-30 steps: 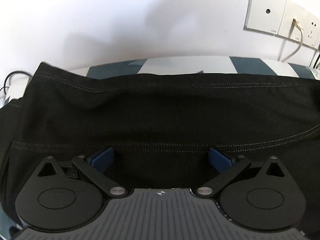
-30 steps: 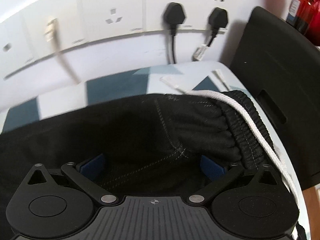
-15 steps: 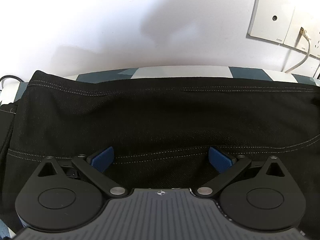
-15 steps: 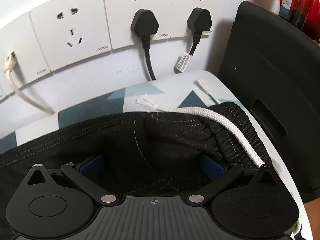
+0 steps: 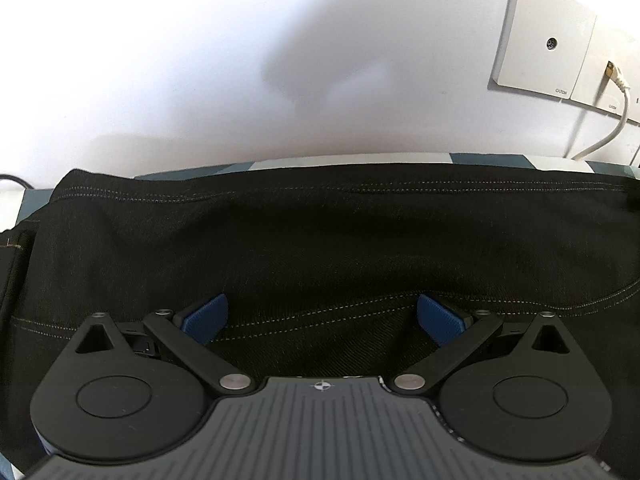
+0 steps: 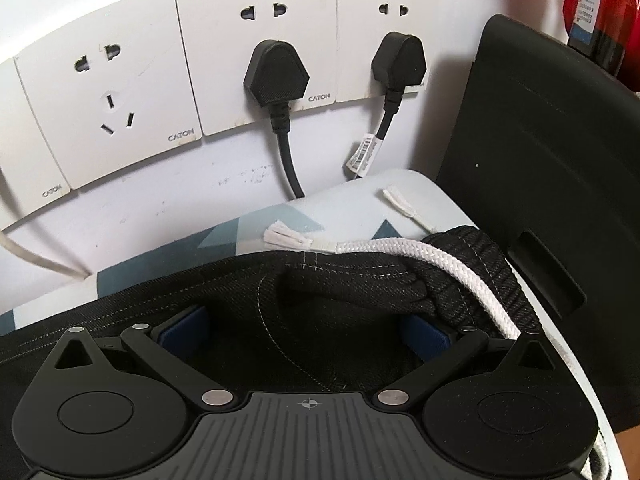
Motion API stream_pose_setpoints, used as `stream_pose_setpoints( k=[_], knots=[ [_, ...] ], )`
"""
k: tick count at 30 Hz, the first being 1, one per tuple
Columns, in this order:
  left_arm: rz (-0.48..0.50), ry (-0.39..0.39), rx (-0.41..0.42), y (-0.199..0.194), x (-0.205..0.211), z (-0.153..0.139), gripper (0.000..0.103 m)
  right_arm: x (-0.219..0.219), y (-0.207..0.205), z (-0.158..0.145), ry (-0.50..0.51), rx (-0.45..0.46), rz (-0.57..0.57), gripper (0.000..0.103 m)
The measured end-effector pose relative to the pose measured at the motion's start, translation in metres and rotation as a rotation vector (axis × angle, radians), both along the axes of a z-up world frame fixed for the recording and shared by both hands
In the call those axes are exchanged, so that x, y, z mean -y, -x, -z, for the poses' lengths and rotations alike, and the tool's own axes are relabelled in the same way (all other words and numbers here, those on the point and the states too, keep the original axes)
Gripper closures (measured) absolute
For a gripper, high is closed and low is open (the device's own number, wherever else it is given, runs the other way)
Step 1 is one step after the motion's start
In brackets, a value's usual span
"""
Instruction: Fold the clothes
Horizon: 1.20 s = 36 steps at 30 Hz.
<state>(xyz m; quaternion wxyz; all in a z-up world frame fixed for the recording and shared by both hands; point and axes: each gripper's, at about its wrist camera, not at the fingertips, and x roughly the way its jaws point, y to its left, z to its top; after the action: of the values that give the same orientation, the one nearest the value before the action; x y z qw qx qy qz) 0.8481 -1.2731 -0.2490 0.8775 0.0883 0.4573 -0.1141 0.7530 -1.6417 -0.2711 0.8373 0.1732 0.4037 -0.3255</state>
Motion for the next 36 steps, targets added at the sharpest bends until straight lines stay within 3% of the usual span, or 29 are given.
stream_pose_setpoints(
  k=[11,14,16,22,26,28,32,36],
  knots=[
    [0.032,-0.02,0.036,0.019,0.001,-0.002,0.0,0.008,-0.009,0.003,0.035,0.017,0.012,0.001],
    [0.038,-0.078,0.041,0.038,-0.009,-0.014,0.003,0.003,0.008,-0.005,0.017,0.052,-0.016,0.001],
    [0.077,-0.056,0.074,0.061,-0.02,-0.028,0.003,-0.002,0.023,-0.012,0.008,0.087,-0.038,0.001],
    [0.132,0.044,0.059,0.131,-0.048,-0.056,0.002,-0.015,0.1,-0.046,-0.049,0.233,-0.008,0.001],
    [0.118,0.117,-0.01,0.18,-0.07,-0.055,0.002,-0.023,0.171,-0.073,-0.061,0.405,0.096,0.001],
    [0.113,0.117,-0.053,0.199,-0.082,-0.05,0.002,-0.027,0.213,-0.078,-0.061,0.437,0.187,0.001],
    [0.093,0.135,-0.111,0.236,-0.113,-0.047,0.002,-0.052,0.292,-0.077,-0.1,0.341,0.28,0.001],
    [0.11,0.169,-0.076,0.264,-0.147,-0.062,0.002,-0.097,0.349,-0.07,-0.092,0.245,0.313,0.001]
  ],
)
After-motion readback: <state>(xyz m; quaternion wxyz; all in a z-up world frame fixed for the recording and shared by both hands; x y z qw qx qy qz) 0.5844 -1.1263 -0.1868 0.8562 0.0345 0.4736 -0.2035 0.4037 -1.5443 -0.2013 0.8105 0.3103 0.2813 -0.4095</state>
